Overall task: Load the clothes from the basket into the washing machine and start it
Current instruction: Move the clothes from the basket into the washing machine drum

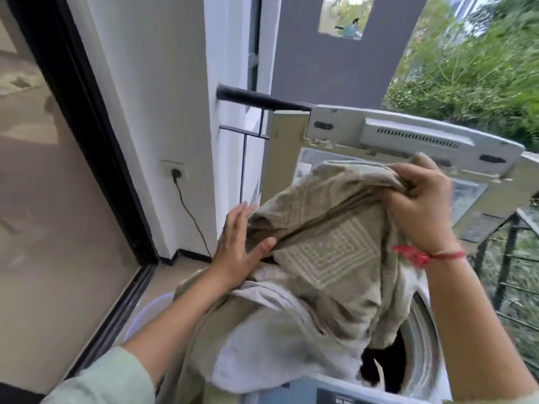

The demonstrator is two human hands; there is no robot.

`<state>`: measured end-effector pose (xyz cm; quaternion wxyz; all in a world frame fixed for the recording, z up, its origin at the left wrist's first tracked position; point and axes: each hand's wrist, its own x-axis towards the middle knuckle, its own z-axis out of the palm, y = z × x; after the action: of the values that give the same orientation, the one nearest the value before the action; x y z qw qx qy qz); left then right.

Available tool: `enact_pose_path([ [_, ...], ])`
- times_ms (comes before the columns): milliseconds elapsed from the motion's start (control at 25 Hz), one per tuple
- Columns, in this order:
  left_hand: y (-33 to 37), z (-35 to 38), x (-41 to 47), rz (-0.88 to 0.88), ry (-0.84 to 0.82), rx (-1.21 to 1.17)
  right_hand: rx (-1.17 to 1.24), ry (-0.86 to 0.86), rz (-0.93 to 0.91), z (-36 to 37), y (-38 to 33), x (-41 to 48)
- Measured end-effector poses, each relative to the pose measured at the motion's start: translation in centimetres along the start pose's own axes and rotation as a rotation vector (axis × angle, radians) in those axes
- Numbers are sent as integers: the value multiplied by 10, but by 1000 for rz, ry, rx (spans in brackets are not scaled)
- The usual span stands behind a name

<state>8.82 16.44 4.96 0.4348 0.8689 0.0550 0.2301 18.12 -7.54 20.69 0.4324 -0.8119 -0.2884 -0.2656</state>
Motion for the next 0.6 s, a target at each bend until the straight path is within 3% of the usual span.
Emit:
enact_pose_path([
  [80, -5, 6, -1, 5, -63, 58, -12, 129, 62, -20, 16, -4],
  [160, -27, 5, -16, -105, -70, 32, -189, 160, 238, -17, 65, -34],
  [200, -43, 0, -27, -187, -62, 14, -282, 54, 389, -11, 94, -56],
  [280, -85, -17, -54, -313, -85, 64, -546, -510, 679, 10, 139, -102],
  [320, -109, -29, -66, -371, -137, 131, -686, -763, 761, 22, 150, -121],
  [360, -130, -42, -78, -438, -210, 201, -774, -886, 776, 39, 151, -132],
  [440, -162, -61, -93, -563, -381, 298, -659, -726, 657, 80, 125, -135],
  [520, -178, -71, -97, -616, -508, 345, -423, -553, 406, 127, 74, -123],
  [600, -188, -73, -96, -582, -576, 346, -342, -756, 177, 178, 22, -115],
])
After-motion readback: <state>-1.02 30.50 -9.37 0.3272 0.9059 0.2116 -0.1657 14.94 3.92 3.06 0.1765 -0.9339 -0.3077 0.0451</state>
